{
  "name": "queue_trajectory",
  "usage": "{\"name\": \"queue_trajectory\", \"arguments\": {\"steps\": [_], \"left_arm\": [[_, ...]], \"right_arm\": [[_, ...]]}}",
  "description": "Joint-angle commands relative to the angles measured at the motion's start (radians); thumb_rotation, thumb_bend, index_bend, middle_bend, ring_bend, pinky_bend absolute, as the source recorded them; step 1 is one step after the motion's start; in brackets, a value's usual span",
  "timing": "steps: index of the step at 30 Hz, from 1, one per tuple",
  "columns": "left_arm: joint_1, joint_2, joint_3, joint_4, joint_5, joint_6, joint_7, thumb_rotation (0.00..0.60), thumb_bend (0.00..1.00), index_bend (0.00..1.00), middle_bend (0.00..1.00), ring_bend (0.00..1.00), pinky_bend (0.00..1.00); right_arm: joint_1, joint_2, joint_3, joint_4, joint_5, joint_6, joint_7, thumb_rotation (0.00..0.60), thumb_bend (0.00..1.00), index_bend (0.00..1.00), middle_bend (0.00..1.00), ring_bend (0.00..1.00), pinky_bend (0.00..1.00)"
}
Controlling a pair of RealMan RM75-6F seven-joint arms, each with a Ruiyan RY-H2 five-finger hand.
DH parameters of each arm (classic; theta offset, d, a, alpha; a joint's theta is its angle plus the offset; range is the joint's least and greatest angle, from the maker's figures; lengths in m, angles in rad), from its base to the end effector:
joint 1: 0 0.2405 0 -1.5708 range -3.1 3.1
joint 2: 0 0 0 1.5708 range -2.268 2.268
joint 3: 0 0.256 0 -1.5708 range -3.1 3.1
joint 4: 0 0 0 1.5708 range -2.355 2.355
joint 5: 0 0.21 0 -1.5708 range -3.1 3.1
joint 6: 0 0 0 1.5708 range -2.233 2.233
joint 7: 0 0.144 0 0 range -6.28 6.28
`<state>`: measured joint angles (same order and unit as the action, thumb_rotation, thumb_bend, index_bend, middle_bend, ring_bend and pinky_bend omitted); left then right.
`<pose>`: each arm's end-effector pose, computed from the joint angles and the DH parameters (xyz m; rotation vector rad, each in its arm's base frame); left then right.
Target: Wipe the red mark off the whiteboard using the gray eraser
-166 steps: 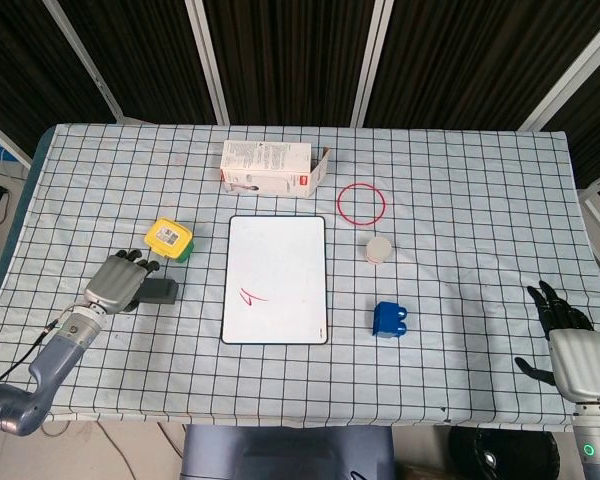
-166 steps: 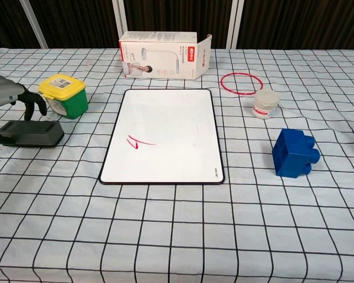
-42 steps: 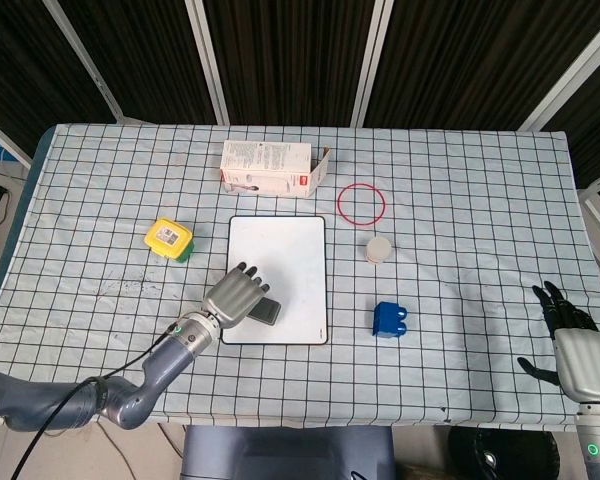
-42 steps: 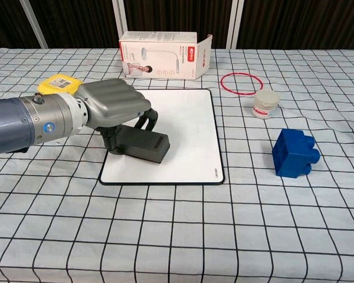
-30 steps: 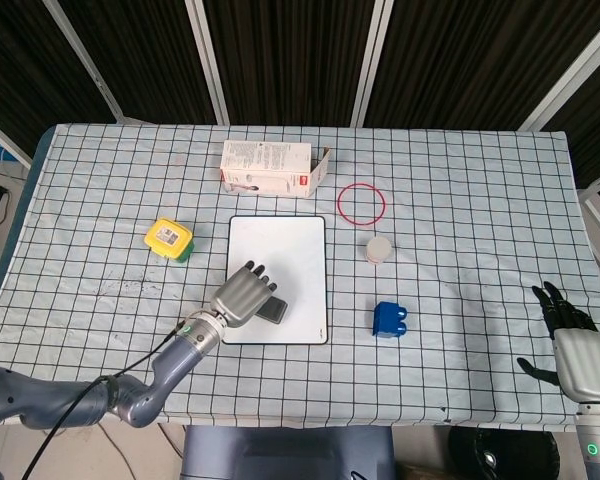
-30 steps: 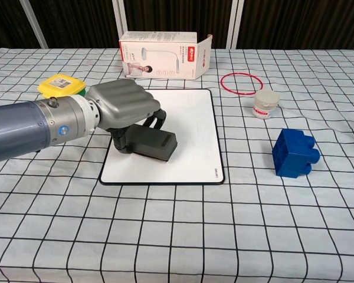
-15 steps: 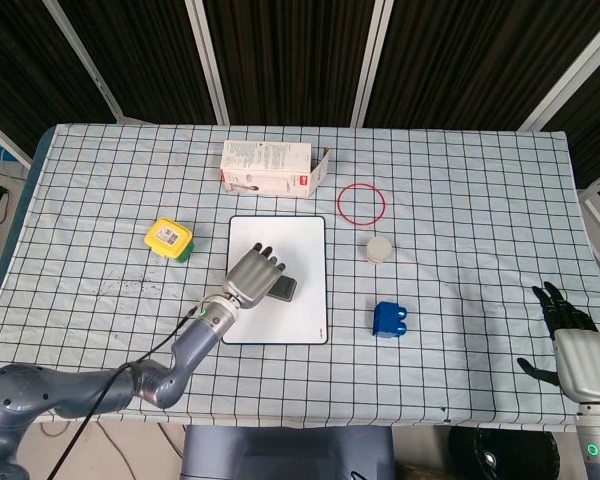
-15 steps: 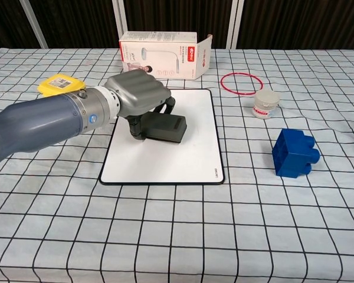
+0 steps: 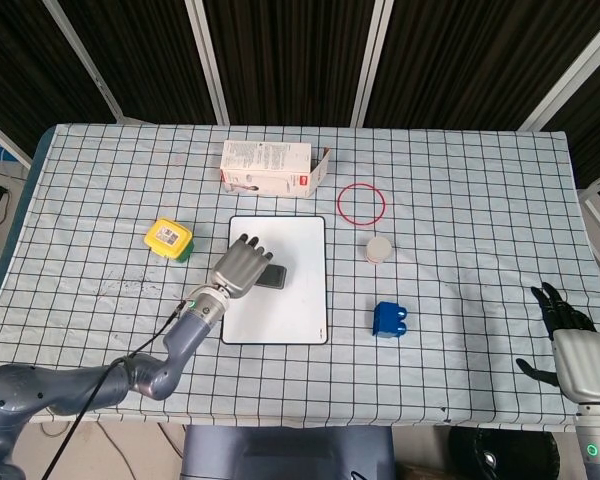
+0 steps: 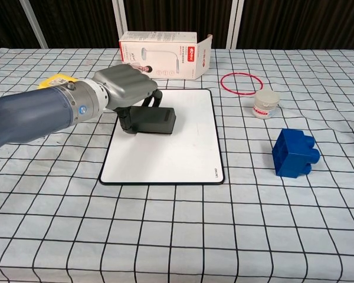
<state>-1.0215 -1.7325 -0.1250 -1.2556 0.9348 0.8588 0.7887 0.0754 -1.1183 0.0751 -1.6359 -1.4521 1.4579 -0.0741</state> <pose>-0.0879 0.3745 -0.0785 -2.1126 -0.4316 -0.6256 -0.3136 -0.1828 0.1595 1.3592 -0.8948 0.8403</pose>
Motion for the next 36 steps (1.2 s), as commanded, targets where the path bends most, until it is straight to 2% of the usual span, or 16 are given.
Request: {"name": "queue_trajectory", "arguments": {"steps": [1, 6, 11, 15, 22, 25, 30, 36], "left_arm": [[0.006, 0.06, -0.001, -0.1, 0.012, 0.032, 0.021, 0.6, 0.23, 0.39, 0.5, 0.23, 0.3], [0.032, 0.132, 0.029, -0.218, 0.041, 0.101, 0.071, 0.6, 0.23, 0.39, 0.5, 0.23, 0.3], [0.074, 0.244, 0.059, -0.379, 0.057, 0.159, 0.089, 0.6, 0.23, 0.39, 0.5, 0.23, 0.3], [0.118, 0.37, 0.083, -0.511, 0.089, 0.224, 0.096, 0.6, 0.23, 0.39, 0.5, 0.23, 0.3], [0.206, 0.536, 0.161, -0.633, 0.15, 0.254, 0.012, 0.6, 0.23, 0.39, 0.5, 0.23, 0.3], [0.269, 0.597, 0.211, -0.633, 0.236, 0.278, -0.084, 0.6, 0.23, 0.39, 0.5, 0.23, 0.3], [0.346, 0.62, 0.264, -0.549, 0.365, 0.309, -0.214, 0.6, 0.23, 0.39, 0.5, 0.23, 0.3], [0.407, 0.57, 0.261, -0.396, 0.414, 0.32, -0.375, 0.6, 0.23, 0.39, 0.49, 0.23, 0.3]], "right_arm": [[0.0, 0.0, 0.001, 0.0, 0.003, -0.001, 0.002, 0.6, 0.07, 0.0, 0.07, 0.19, 0.26], [0.001, 0.002, 0.001, 0.0, 0.003, -0.004, 0.005, 0.6, 0.07, 0.0, 0.07, 0.19, 0.26], [0.0, 0.003, 0.001, -0.001, 0.002, 0.0, 0.007, 0.6, 0.07, 0.0, 0.07, 0.19, 0.26], [-0.001, 0.003, 0.001, -0.003, 0.003, 0.0, 0.007, 0.6, 0.07, 0.0, 0.07, 0.19, 0.26], [-0.001, 0.002, 0.001, -0.006, 0.005, 0.0, 0.0, 0.6, 0.07, 0.0, 0.07, 0.19, 0.26], [-0.001, 0.001, 0.002, -0.005, 0.006, 0.0, -0.001, 0.6, 0.07, 0.0, 0.07, 0.19, 0.26], [-0.002, 0.001, 0.001, -0.006, 0.004, 0.002, -0.004, 0.6, 0.07, 0.0, 0.07, 0.19, 0.26], [-0.003, 0.0, 0.0, -0.007, 0.002, 0.005, -0.006, 0.6, 0.07, 0.0, 0.07, 0.19, 0.26]]}}
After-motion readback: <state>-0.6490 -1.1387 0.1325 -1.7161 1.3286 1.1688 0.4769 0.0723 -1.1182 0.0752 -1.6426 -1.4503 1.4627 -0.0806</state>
